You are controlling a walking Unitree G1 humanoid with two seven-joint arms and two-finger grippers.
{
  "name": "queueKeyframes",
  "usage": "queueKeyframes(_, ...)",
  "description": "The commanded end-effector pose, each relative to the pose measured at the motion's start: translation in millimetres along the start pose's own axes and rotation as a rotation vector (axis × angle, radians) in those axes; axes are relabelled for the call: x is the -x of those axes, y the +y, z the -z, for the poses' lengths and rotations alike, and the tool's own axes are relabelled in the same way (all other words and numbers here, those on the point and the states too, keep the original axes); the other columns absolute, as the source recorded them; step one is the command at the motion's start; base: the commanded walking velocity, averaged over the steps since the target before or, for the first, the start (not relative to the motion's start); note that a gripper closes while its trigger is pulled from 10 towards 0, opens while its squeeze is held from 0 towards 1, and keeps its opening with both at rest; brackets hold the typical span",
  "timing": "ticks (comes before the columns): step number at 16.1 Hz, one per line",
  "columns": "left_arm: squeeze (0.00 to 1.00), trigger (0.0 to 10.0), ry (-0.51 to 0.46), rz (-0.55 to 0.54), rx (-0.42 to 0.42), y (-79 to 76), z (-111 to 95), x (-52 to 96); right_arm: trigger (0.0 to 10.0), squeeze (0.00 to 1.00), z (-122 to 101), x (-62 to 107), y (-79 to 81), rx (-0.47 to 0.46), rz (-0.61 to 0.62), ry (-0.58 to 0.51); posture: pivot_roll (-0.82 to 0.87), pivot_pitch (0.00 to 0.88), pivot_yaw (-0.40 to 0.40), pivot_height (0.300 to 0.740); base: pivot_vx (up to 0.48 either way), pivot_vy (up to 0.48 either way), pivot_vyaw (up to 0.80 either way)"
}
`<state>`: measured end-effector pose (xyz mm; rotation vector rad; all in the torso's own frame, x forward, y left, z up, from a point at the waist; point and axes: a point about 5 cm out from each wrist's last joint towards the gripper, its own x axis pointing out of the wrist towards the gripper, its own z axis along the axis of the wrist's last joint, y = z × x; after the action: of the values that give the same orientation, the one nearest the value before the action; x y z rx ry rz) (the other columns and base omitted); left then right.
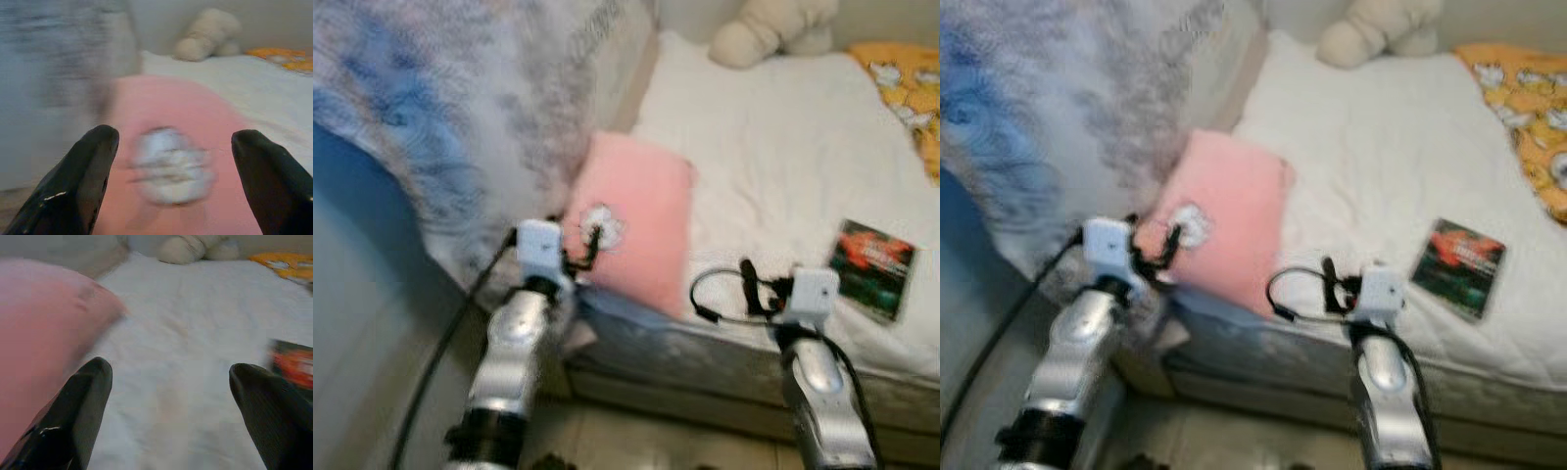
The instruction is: Clean up the room
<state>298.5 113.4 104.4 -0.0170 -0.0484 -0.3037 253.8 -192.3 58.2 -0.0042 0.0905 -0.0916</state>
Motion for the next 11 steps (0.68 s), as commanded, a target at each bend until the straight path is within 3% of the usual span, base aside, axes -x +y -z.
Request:
queueKeyframes(1,0.0,10.0,-0.038,0.037,-0.009,-1.5,-8.7,-3.6,10.0,0.0,-2.4,-1.3,0.1,-0.007,0.017,-0.019,0.01,0.0,0.017,0.74,0.0,-0.431,0.0)
queueKeyframes(8,0.0,10.0,0.013,0.12,-0.044,-1.6,-0.9,-13.8,10.0,0.0,0.1,-3.3,2.2,0.021,0.022,-0.018,0.0,0.0,0.034,0.74,0.0,-0.431,0.0)
queueKeyframes(9,0.0,10.0,0.039,0.111,-0.083,-0.6,3.2,-15.1,10.0,0.0,1.9,-3.9,2.0,0.012,0.023,-0.005,0.0,0.0,0.035,0.74,0.244,-0.409,0.0)
queueKeyframes(10,0.0,10.0,0.086,0.082,-0.108,1.8,10.1,-16.8,10.0,0.0,3.6,-5.0,2.0,0.005,0.022,0.01,0.0,0.0,0.035,0.74,0.0,0.0,-0.8)
queueKeyframes(11,0.0,10.0,0.081,0.065,-0.062,4.8,9.9,-17.1,10.0,0.0,3.6,-5.8,2.1,0.011,0.017,0.008,-0.01,0.0,0.037,0.74,0.0,0.0,-0.79)
